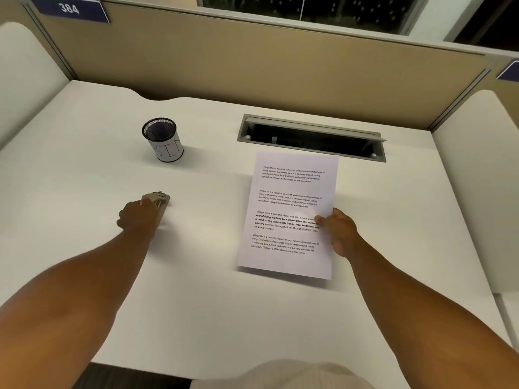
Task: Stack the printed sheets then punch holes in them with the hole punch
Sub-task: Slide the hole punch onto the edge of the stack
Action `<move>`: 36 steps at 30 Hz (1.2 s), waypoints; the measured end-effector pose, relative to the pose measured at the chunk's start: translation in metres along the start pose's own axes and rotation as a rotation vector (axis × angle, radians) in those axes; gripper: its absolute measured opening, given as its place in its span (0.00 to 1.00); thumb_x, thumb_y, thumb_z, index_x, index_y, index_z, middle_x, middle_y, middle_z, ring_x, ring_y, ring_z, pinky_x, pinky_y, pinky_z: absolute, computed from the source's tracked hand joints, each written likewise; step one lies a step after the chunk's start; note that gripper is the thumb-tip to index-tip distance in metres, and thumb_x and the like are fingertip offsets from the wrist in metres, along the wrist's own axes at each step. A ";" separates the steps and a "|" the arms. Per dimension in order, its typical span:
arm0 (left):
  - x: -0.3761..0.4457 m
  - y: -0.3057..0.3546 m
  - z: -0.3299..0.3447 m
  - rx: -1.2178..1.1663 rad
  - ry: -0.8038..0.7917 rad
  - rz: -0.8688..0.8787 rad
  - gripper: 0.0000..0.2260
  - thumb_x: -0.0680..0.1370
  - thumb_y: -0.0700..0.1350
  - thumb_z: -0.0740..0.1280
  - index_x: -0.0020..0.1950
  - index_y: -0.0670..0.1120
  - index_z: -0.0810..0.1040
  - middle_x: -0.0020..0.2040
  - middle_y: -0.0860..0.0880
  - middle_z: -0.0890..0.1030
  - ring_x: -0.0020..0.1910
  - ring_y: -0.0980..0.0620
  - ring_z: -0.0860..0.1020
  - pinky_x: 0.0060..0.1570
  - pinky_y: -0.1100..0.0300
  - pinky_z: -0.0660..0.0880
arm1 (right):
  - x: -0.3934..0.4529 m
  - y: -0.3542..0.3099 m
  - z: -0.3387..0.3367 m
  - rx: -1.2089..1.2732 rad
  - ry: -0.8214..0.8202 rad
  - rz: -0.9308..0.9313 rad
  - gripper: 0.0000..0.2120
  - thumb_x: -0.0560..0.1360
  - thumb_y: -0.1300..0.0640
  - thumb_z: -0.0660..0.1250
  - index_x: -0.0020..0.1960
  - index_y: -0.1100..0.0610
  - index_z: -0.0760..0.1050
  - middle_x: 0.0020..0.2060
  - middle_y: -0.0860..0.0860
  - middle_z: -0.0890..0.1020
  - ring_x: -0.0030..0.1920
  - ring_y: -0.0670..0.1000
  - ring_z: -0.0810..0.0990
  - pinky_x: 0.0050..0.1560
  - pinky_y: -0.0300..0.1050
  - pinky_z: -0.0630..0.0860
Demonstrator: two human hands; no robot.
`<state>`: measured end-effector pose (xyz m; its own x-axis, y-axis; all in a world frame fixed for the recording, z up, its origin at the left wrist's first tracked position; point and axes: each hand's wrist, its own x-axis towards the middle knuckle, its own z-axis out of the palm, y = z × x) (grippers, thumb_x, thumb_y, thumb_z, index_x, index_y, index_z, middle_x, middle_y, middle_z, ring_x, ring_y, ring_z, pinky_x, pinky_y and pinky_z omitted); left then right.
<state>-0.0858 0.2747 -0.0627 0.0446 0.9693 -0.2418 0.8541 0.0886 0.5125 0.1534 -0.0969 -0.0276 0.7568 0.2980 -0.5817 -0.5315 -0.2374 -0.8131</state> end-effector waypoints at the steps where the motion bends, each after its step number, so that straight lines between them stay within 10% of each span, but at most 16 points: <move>1: 0.000 0.000 -0.001 0.004 -0.012 0.002 0.26 0.82 0.53 0.51 0.55 0.35 0.80 0.55 0.34 0.81 0.58 0.35 0.77 0.62 0.47 0.68 | 0.000 -0.001 0.001 -0.003 0.002 0.003 0.11 0.73 0.68 0.68 0.50 0.55 0.80 0.54 0.55 0.84 0.54 0.59 0.82 0.61 0.59 0.77; 13: -0.011 0.010 -0.007 -0.081 -0.105 0.009 0.23 0.79 0.55 0.54 0.44 0.37 0.78 0.47 0.36 0.82 0.45 0.39 0.77 0.47 0.52 0.72 | -0.008 -0.008 -0.001 0.016 0.015 -0.008 0.10 0.74 0.68 0.68 0.47 0.54 0.79 0.53 0.56 0.83 0.50 0.57 0.81 0.59 0.56 0.77; 23: -0.053 0.044 0.003 -0.241 -0.328 -0.010 0.16 0.77 0.54 0.61 0.38 0.42 0.75 0.51 0.39 0.82 0.52 0.39 0.81 0.58 0.49 0.77 | -0.019 -0.005 -0.015 0.049 0.024 -0.019 0.11 0.74 0.69 0.67 0.52 0.57 0.78 0.54 0.58 0.82 0.48 0.57 0.80 0.60 0.58 0.77; 28: -0.080 0.055 0.015 -0.361 -0.528 0.042 0.15 0.80 0.53 0.64 0.59 0.43 0.79 0.52 0.45 0.78 0.50 0.46 0.76 0.60 0.50 0.76 | -0.026 -0.004 -0.023 0.048 0.045 -0.025 0.11 0.74 0.68 0.68 0.53 0.57 0.78 0.55 0.59 0.82 0.49 0.57 0.80 0.61 0.61 0.76; 36: -0.129 0.083 0.030 -0.303 -0.562 0.163 0.14 0.81 0.47 0.62 0.36 0.46 0.73 0.46 0.42 0.77 0.47 0.44 0.76 0.63 0.43 0.75 | -0.035 0.001 -0.036 0.090 0.067 -0.032 0.11 0.74 0.68 0.68 0.54 0.57 0.79 0.55 0.58 0.83 0.49 0.58 0.81 0.60 0.60 0.77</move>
<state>-0.0051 0.1503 -0.0142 0.4945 0.7159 -0.4929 0.6335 0.0914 0.7683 0.1399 -0.1406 -0.0078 0.7962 0.2409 -0.5550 -0.5361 -0.1441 -0.8317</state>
